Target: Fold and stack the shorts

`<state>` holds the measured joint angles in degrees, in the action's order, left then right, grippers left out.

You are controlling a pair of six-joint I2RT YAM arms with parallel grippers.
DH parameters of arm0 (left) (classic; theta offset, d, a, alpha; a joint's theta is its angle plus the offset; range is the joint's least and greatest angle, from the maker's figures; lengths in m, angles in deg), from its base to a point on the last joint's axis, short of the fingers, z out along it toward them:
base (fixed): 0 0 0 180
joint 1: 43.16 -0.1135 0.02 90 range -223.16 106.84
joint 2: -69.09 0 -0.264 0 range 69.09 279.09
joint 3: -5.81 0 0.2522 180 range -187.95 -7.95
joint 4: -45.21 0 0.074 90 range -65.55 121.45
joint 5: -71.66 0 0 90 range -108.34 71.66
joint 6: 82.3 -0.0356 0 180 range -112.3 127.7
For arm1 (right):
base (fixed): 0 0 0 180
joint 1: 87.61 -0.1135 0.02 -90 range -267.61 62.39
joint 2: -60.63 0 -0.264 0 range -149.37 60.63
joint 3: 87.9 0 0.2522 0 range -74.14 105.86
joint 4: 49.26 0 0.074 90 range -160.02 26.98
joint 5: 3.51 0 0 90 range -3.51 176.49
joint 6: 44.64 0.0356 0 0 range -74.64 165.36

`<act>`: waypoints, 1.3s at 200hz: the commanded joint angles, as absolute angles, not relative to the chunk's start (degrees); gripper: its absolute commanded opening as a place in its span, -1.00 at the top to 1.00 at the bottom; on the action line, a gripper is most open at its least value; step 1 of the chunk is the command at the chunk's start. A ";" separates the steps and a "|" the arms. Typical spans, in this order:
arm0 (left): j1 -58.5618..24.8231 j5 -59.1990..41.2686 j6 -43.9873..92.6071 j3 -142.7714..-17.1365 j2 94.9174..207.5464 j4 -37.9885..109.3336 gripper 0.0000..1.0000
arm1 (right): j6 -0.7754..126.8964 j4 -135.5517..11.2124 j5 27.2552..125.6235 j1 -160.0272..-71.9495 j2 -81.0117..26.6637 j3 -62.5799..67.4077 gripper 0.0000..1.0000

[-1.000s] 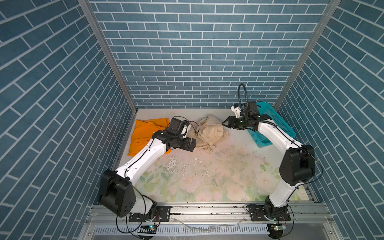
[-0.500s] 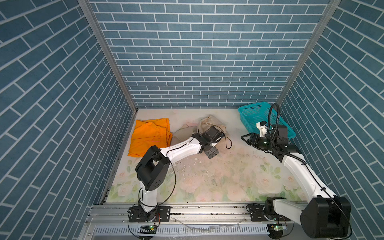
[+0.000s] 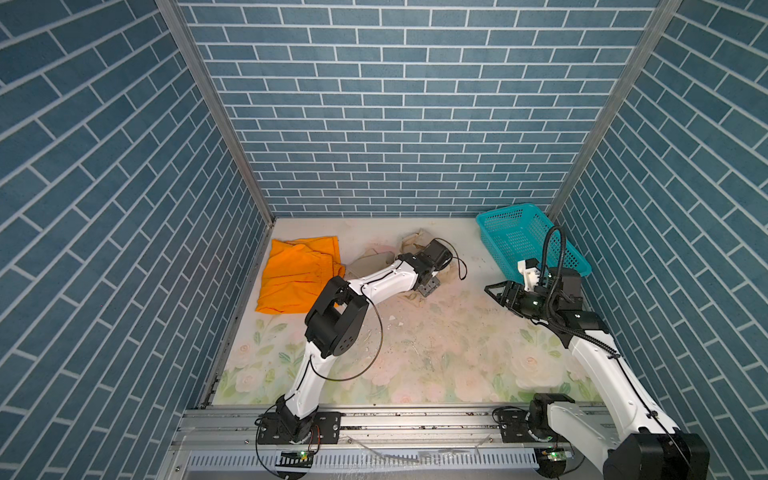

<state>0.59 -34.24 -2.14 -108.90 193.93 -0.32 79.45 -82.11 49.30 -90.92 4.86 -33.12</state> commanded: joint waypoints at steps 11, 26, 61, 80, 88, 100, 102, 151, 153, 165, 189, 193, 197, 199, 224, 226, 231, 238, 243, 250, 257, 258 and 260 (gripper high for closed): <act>-2.20 -34.93 0.48 -112.68 193.87 -6.06 0.55 | 74.33 -88.63 53.04 -90.68 5.18 -31.47 -0.28; -3.27 -33.88 1.14 -113.43 191.85 -7.26 1.00 | 71.20 -91.25 54.30 -90.77 4.74 -30.31 -0.28; -5.90 -26.63 1.98 -117.00 181.68 -12.50 1.00 | 69.79 -87.93 52.46 -91.01 3.50 -29.67 -0.28; -7.51 -22.29 2.95 -120.37 174.99 -15.80 1.00 | 69.97 -82.99 50.51 -92.43 1.27 -29.28 -0.29; -8.34 -19.89 3.57 -122.79 173.32 -18.22 1.00 | 69.84 -80.90 49.46 -93.80 -0.02 -28.94 -0.30; -9.42 -16.93 4.73 -128.73 172.71 -23.92 1.00 | 68.25 -79.34 48.70 -97.43 -1.72 -27.51 -0.31; -9.59 -16.75 5.03 -130.06 172.82 -25.35 1.00 | 67.76 -79.29 48.81 -98.26 -1.98 -27.19 -0.32; -10.05 -19.18 10.34 -160.71 185.26 -53.60 1.00 | 59.89 -78.80 56.63 -115.33 -3.10 -23.47 -0.33; -10.10 -19.05 10.30 -160.36 185.23 -53.51 1.00 | 59.91 -78.22 56.79 -115.87 -3.03 -23.74 -0.33; -10.16 -18.95 10.69 -156.16 184.17 -51.46 1.00 | 60.61 -74.33 58.08 -118.80 -3.15 -25.08 -0.33; -11.38 -17.38 14.39 -149.06 181.59 -46.47 1.00 | 63.63 -66.58 57.34 -123.47 -5.67 -26.14 -0.33; -11.54 -17.37 15.02 -148.66 181.51 -46.03 1.00 | 64.25 -65.12 57.15 -124.31 -6.22 -26.19 -0.34; -11.74 -17.50 15.65 -148.38 181.38 -45.76 1.00 | 64.88 -63.84 57.33 -125.03 -6.88 -26.24 -0.33; -11.79 -17.60 15.86 -148.33 181.29 -45.57 1.00 | 65.16 -63.18 57.49 -125.44 -7.23 -26.24 -0.33; -12.51 -16.84 18.00 -148.29 181.06 -43.86 1.00 | 67.07 -56.72 60.29 -129.87 -13.10 -26.08 -0.38; -12.49 -16.82 18.12 -148.31 181.06 -43.78 1.00 | 67.20 -56.35 60.45 -130.01 -13.64 -25.96 -0.38; -12.70 -16.80 18.36 -148.40 181.05 -43.61 1.00 | 67.24 -55.99 61.23 -130.48 -14.96 -25.55 -0.39; -12.90 -16.60 18.43 -148.64 181.14 -43.65 1.00 | 67.29 -56.74 64.77 -131.27 -16.50 -24.73 -0.39; -12.99 -16.56 18.43 -148.74 181.22 -43.68 1.00 | 67.35 -58.09 68.70 -131.74 -17.42 -24.18 -0.38; -13.12 -16.58 18.51 -148.75 181.14 -43.81 1.00 | 66.90 -59.28 72.96 -132.07 -18.37 -23.88 -0.39; -13.24 -16.58 18.51 -148.67 180.99 -44.04 1.00 | 66.39 -59.79 76.37 -132.06 -18.94 -23.95 -0.39; -13.22 -16.58 18.51 -148.62 180.98 -44.09 1.00 | 66.33 -59.87 76.95 -132.12 -19.01 -23.99 -0.39; -13.26 -16.62 18.47 -148.55 180.91 -44.12 1.00 | 66.29 -59.97 78.22 -132.20 -19.07 -24.10 -0.39</act>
<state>-12.68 -17.15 16.85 -147.50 182.67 -44.62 65.94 -60.82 64.17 -131.64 -17.35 -25.30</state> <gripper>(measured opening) 0.082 0.693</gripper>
